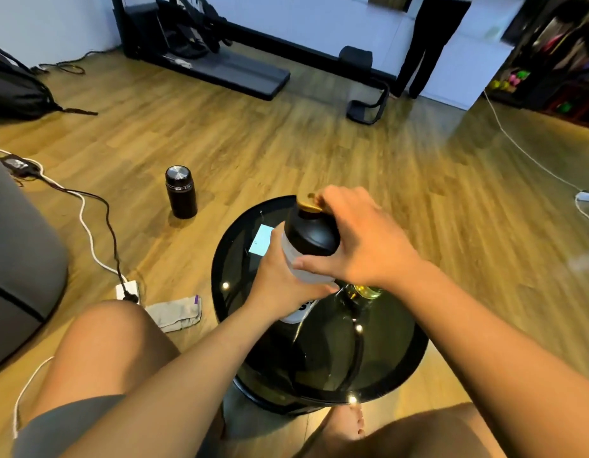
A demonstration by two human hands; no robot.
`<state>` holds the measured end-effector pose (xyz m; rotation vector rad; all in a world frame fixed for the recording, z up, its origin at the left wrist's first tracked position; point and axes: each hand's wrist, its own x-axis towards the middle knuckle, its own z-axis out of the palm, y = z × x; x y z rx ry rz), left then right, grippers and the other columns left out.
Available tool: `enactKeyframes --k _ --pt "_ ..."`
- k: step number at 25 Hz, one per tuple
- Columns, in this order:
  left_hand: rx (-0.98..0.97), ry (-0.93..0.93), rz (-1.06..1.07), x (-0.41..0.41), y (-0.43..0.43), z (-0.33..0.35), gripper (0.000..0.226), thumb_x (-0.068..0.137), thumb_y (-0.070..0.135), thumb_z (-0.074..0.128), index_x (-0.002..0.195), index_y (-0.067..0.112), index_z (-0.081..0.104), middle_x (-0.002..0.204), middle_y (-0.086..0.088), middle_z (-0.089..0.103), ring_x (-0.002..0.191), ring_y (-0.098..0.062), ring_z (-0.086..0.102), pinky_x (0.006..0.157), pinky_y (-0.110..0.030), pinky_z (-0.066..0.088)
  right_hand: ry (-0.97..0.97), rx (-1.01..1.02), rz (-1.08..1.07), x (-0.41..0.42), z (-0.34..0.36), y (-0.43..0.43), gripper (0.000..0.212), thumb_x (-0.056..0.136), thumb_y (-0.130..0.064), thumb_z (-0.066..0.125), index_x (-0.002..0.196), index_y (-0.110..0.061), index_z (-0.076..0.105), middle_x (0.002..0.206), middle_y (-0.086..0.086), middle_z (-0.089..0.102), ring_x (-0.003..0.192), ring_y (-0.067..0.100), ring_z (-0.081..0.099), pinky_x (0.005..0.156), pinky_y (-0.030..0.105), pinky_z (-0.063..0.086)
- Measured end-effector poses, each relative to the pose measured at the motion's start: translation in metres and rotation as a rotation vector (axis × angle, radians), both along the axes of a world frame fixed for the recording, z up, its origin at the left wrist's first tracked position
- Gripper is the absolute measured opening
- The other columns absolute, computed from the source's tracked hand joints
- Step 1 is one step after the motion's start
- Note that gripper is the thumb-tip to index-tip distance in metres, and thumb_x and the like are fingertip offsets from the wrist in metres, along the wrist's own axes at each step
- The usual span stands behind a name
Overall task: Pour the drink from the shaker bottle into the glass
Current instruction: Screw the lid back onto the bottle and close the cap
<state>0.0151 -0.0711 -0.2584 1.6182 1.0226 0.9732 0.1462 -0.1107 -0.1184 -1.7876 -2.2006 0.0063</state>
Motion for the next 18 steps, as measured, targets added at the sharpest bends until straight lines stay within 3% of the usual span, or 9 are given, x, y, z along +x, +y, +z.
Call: enactKeyframes --k 3,4,6,9,13,16,18 --pt "-0.017 0.016 0.002 0.003 0.002 -0.003 0.112 0.042 0.047 0.096 0.130 0.057 0.028 0.124 0.033 0.054 0.115 0.009 0.055 0.080 -0.009 0.042 -0.062 0.027 0.060 0.002 -0.010 0.004 0.080 0.066 -0.073 0.067 0.119 -0.015 0.052 0.116 0.001 0.060 0.100 0.027 0.050 0.084 0.044 0.047" --pt "-0.016 0.022 -0.001 0.004 0.002 -0.004 0.112 0.042 0.048 0.096 0.129 0.059 0.027 0.125 0.033 0.053 0.117 0.009 0.054 0.080 -0.008 0.042 -0.062 0.048 0.070 0.003 -0.013 0.004 0.081 0.067 -0.073 0.067 0.121 -0.014 0.053 0.118 0.003 0.061 0.101 0.029 0.051 0.086 0.045 0.048" --pt "-0.007 0.011 -0.010 0.003 0.003 -0.004 0.112 0.042 0.051 0.096 0.129 0.061 0.025 0.120 0.047 0.047 0.114 0.024 0.048 0.078 0.001 0.042 -0.055 0.083 0.088 0.005 -0.021 0.006 0.081 0.069 -0.072 0.068 0.122 -0.014 0.053 0.121 0.006 0.061 0.104 0.031 0.054 0.091 0.046 0.048" --pt "0.030 0.005 -0.022 0.002 0.003 -0.006 0.118 0.042 0.054 0.095 0.138 0.051 0.027 0.119 0.058 0.039 0.112 0.032 0.042 0.081 0.009 0.034 -0.021 0.083 0.101 0.006 -0.025 0.006 0.080 0.070 -0.070 0.071 0.125 -0.016 0.051 0.124 0.007 0.059 0.109 0.032 0.057 0.094 0.045 0.049" --pt "0.021 -0.001 -0.061 0.000 0.004 -0.005 0.124 0.043 0.052 0.099 0.143 0.048 0.025 0.121 0.054 0.040 0.117 0.025 0.044 0.082 0.004 0.039 -0.019 0.081 0.103 0.008 -0.024 0.009 0.078 0.070 -0.069 0.072 0.123 -0.016 0.052 0.121 0.007 0.060 0.105 0.032 0.059 0.092 0.046 0.050" --pt "0.035 -0.007 -0.068 -0.003 0.003 0.003 0.124 0.042 0.053 0.097 0.143 0.048 0.024 0.127 0.038 0.045 0.122 0.008 0.051 0.094 -0.009 0.043 0.013 0.074 0.089 0.003 -0.023 0.007 0.078 0.069 -0.066 0.075 0.123 -0.013 0.055 0.121 0.006 0.061 0.105 0.032 0.060 0.093 0.045 0.049" --pt "0.045 -0.047 -0.016 -0.002 0.000 0.010 0.116 0.045 0.051 0.092 0.139 0.052 0.025 0.128 0.034 0.047 0.121 0.016 0.049 0.091 -0.003 0.042 0.060 0.027 0.083 0.000 -0.018 0.005 0.076 0.070 -0.070 0.071 0.122 -0.017 0.053 0.125 0.004 0.058 0.110 0.029 0.058 0.095 0.045 0.049"
